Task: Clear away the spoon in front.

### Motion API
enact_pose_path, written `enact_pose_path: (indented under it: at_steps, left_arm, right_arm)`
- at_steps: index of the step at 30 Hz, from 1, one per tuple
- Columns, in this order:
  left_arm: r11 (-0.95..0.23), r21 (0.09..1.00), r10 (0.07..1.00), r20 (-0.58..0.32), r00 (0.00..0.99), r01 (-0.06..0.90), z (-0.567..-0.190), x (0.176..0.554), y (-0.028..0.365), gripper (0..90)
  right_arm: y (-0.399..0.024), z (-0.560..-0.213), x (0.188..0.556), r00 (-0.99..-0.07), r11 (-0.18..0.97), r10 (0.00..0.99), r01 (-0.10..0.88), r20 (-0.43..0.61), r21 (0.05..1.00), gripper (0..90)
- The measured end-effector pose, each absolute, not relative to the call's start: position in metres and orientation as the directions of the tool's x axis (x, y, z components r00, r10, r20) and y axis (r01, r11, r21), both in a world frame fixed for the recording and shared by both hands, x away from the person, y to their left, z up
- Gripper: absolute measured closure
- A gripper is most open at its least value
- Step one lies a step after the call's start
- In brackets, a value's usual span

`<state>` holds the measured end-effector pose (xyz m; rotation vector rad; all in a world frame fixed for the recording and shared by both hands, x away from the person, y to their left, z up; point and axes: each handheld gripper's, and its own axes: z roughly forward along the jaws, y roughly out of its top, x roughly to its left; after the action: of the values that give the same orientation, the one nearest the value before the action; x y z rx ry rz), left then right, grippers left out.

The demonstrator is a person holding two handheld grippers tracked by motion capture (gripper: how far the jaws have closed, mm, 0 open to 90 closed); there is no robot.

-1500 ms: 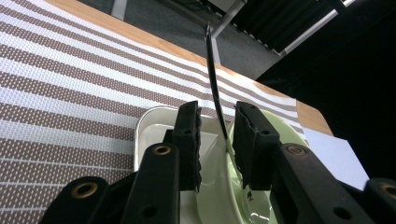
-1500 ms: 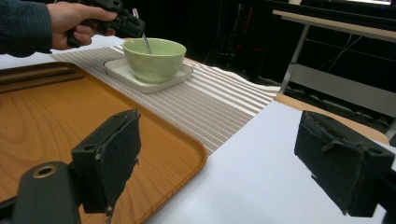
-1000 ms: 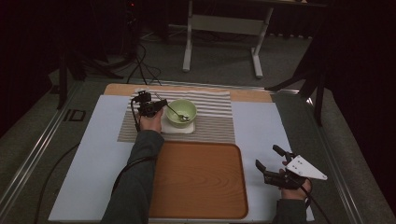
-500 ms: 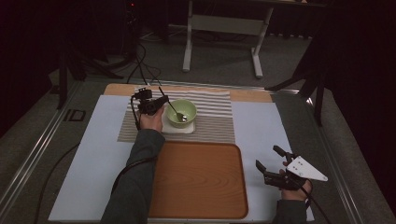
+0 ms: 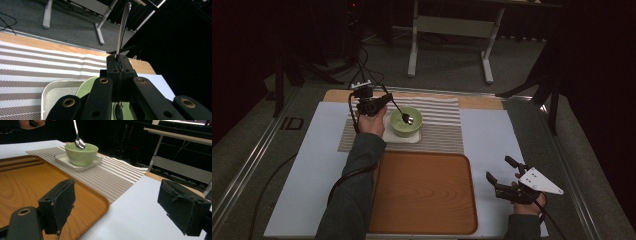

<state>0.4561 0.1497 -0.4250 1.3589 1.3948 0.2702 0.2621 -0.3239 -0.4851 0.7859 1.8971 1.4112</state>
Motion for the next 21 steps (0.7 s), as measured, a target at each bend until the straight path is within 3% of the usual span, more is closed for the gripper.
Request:
enact_pose_path:
  at_steps: [21]
  left_arm:
    - [0.229,0.782,0.789,-0.498,0.361,0.579,-0.400,0.411,0.160,90.0]
  right_arm:
    - [-0.321,-0.485,0.260,-0.619,0.254,0.772,0.090,-0.146,0.963,14.0]
